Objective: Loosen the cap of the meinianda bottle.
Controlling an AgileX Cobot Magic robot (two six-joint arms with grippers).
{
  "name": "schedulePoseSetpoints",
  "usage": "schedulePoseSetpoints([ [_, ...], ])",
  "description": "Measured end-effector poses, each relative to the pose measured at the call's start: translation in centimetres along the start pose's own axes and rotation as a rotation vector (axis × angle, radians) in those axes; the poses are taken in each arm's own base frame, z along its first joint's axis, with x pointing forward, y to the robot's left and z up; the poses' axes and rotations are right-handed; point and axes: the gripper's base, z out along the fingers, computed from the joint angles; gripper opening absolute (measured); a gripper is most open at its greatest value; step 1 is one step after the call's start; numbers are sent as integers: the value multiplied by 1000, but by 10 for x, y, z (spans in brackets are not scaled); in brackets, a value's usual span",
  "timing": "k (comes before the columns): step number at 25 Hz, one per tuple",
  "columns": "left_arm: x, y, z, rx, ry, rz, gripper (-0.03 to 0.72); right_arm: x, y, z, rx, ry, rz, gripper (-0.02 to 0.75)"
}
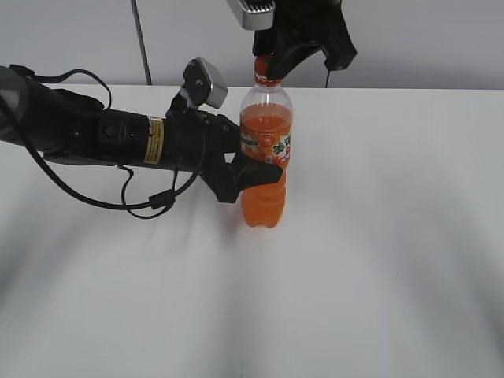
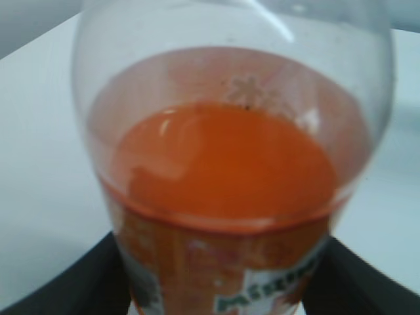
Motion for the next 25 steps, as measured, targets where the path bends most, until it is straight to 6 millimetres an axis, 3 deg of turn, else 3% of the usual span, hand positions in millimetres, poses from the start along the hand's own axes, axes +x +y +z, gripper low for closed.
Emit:
schedulePoseSetpoints([
  [9,0,0,0,-1,-1,-7,436,0,0,0,3,2,-47,251],
  [13,0,0,0,-1,-1,-14,436,0,-1,-2,10,6,82,256],
  [15,0,0,0,0,-1,-13,436,1,-1,-4,14,12,162,290],
  [20,0,0,0,2,1,-11,436,-2,0,-21,45,-12,332,460],
  [23,0,0,0,3,0,-11,436,-4,1,-29,55,-41,519,536],
  [25,0,0,0,5,1,-9,436,-5,1,-32,55,-52,742,551],
])
